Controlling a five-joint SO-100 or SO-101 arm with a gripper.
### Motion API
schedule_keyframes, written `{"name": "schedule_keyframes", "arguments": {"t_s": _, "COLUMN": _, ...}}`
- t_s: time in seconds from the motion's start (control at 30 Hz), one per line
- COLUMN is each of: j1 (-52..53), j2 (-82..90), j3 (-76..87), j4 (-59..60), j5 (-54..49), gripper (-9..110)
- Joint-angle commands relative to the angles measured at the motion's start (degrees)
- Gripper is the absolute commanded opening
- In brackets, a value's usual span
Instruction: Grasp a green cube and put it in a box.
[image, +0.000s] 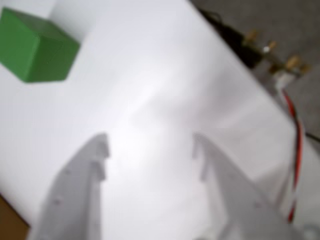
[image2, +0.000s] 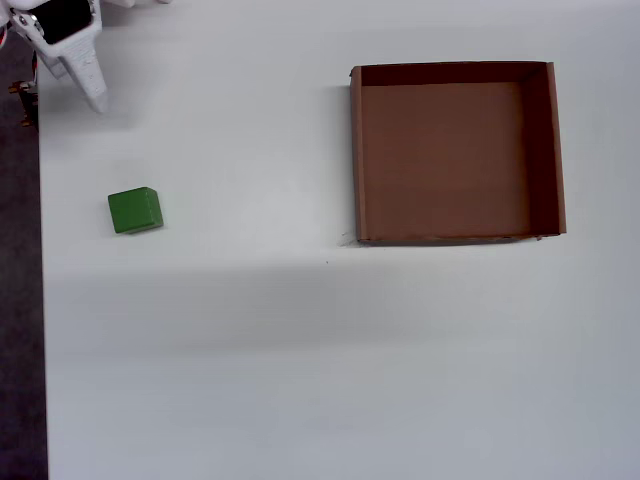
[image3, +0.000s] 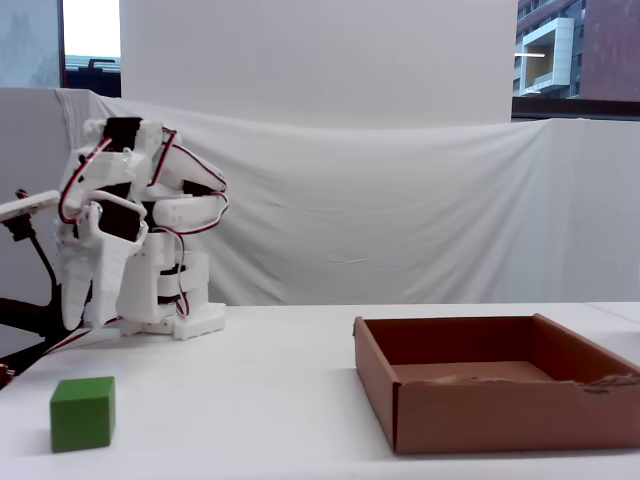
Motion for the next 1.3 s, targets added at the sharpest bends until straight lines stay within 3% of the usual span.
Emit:
{"name": "schedule_keyframes", "arguments": {"t_s": 0.0, "j1": -0.5, "j2": -3.6, "j3": -5.4, "j4": -0.4, "j5": -0.6, "gripper": 22}}
{"name": "schedule_keyframes", "arguments": {"t_s": 0.4, "j1": -1.8, "j2": -25.7, "j3": -18.6, "j4": -4.5, "j5": -1.5, "gripper": 22}}
{"name": "schedule_keyframes", "arguments": {"t_s": 0.83, "j1": -2.5, "j2": -50.3, "j3": -34.2, "j4": -8.9, "j5": -25.4, "gripper": 22}}
{"name": "schedule_keyframes", "arguments": {"t_s": 1.07, "j1": -4.4, "j2": -62.6, "j3": -43.9, "j4": -9.8, "j5": -28.8, "gripper": 22}}
{"name": "schedule_keyframes", "arguments": {"t_s": 1.27, "j1": -6.5, "j2": -71.0, "j3": -55.5, "j4": -2.8, "j5": -28.8, "gripper": 22}}
